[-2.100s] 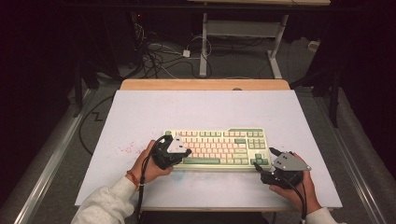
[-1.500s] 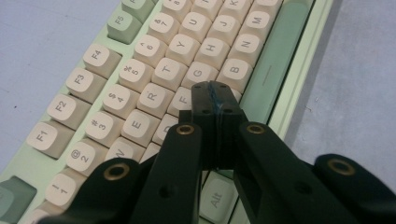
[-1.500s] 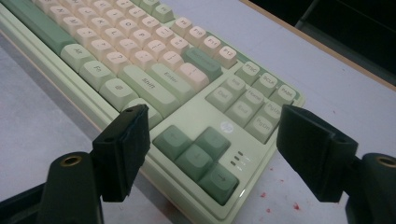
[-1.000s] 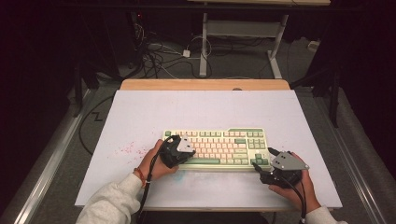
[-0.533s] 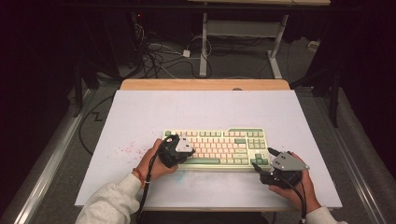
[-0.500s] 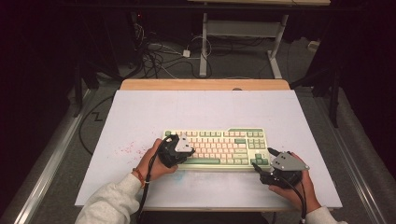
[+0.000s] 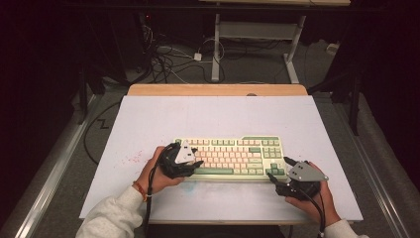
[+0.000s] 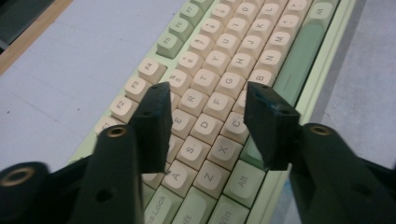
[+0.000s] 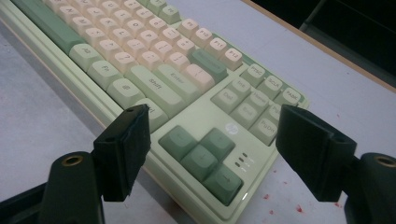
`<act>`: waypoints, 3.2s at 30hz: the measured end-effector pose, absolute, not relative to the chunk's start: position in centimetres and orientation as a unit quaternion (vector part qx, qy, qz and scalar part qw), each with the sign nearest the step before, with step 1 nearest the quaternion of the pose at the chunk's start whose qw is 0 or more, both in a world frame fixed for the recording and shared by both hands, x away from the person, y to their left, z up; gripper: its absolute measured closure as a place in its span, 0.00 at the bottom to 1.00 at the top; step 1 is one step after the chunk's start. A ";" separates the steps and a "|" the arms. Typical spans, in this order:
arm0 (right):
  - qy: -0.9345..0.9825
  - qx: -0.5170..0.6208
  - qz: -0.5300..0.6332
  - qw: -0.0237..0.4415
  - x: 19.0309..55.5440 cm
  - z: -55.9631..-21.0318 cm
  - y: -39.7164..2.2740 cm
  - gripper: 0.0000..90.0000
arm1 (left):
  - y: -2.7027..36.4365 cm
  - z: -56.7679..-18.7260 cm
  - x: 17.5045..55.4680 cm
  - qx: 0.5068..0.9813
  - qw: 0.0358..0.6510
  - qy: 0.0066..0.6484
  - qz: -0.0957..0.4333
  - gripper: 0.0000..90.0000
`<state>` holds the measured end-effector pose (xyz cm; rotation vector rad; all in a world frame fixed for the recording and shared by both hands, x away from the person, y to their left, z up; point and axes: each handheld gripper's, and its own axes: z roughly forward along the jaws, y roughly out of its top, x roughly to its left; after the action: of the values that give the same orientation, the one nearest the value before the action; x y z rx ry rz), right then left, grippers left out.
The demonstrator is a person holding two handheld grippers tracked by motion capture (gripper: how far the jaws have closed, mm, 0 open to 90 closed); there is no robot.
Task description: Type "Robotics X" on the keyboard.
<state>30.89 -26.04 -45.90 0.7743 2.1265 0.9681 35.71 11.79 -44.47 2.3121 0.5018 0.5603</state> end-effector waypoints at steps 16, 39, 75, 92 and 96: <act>0.816 0.295 0.370 0.332 30.8 -46.0 -26.0 0.30 | 15.6 -45.4 33.6 0.861 0.374 0.225 0.260 0.19; 0.820 0.292 0.367 0.328 30.9 -46.2 -25.8 0.30 | 20.8 -47.2 31.3 0.856 0.355 0.283 0.248 0.28; 0.825 0.288 0.363 0.324 31.0 -46.2 -25.3 0.30 | 20.4 -45.4 32.6 0.874 0.354 0.282 0.175 0.98; 0.830 0.286 0.356 0.322 31.1 -46.5 -25.3 0.30 | 14.3 -45.0 36.9 0.884 0.362 0.255 0.150 0.98; 0.831 0.285 0.354 0.319 31.2 -46.6 -25.4 0.30 | 13.5 -45.2 37.5 0.888 0.355 0.253 0.148 0.98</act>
<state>31.15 -25.36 -46.55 0.7505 2.1864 0.9313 37.47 13.47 -45.25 2.2935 0.6535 0.3814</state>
